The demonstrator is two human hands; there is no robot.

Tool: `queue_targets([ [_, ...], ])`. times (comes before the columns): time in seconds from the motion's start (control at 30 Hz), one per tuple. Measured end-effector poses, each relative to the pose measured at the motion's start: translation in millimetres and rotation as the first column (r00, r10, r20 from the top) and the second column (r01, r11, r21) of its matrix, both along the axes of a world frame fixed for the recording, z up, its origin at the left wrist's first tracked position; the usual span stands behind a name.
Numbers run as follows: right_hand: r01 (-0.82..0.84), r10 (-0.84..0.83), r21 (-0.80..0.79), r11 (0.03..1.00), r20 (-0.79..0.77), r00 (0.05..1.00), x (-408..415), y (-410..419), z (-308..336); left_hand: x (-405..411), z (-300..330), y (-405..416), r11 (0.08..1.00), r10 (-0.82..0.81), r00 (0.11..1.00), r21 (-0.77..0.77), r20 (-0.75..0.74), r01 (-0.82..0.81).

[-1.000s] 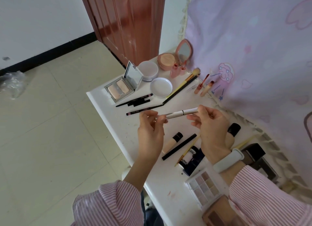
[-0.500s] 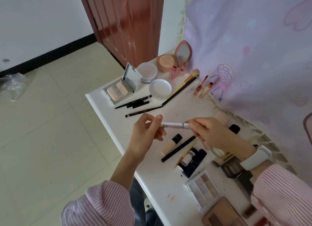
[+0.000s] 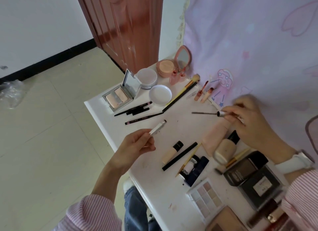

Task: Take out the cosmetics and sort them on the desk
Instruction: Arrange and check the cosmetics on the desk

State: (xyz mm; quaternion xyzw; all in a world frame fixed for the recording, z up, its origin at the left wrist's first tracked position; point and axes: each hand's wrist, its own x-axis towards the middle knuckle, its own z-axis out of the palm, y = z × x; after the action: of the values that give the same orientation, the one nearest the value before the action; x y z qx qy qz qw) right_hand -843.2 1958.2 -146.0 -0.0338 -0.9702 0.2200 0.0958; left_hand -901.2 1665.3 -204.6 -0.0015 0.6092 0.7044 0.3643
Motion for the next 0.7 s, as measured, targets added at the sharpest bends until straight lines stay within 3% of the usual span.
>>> queue_targets([
  [0.07, 0.19, -0.192, -0.256, 0.948, 0.02, 0.981, 2.1, -2.1, -2.4, 0.4, -3.6, 0.4, 0.99, 0.087, 0.994, 0.102, 0.061, -0.093],
  [0.13, 0.297, -0.311, -0.412, 0.861, 0.034, 0.95, 3.6, -11.5, -9.6, 1.2, -4.4, 10.8, 0.976, 0.136, 0.988, 0.163, 0.074, -0.147],
  [0.27, 0.329, -0.363, -0.522, 0.787, 0.04, 0.931, -1.7, -33.3, -26.3, -1.0, -0.1, 46.5, 0.992, 0.118, 0.98, 0.05, -0.161, -0.112],
  [0.4, 0.376, -0.401, -0.434, 0.818, 0.037, 0.915, -17.9, -41.5, -47.5, -17.5, 1.4, 87.3, 0.979, 0.083, 0.915, -0.14, -0.394, -0.149],
  [0.53, 0.403, -0.406, -0.266, 0.876, 0.048, 0.913, -31.7, -37.9, -60.2, -37.1, -2.3, 118.3, 0.906, 0.018, 0.777, -0.318, -0.629, -0.279],
  [0.7, 0.441, -0.438, -0.193, 0.876, 0.063, 0.897, -42.3, -34.6, -68.6, -51.7, -11.8, 139.3, 0.868, -0.05, 0.757, -0.403, -0.652, -0.289],
])
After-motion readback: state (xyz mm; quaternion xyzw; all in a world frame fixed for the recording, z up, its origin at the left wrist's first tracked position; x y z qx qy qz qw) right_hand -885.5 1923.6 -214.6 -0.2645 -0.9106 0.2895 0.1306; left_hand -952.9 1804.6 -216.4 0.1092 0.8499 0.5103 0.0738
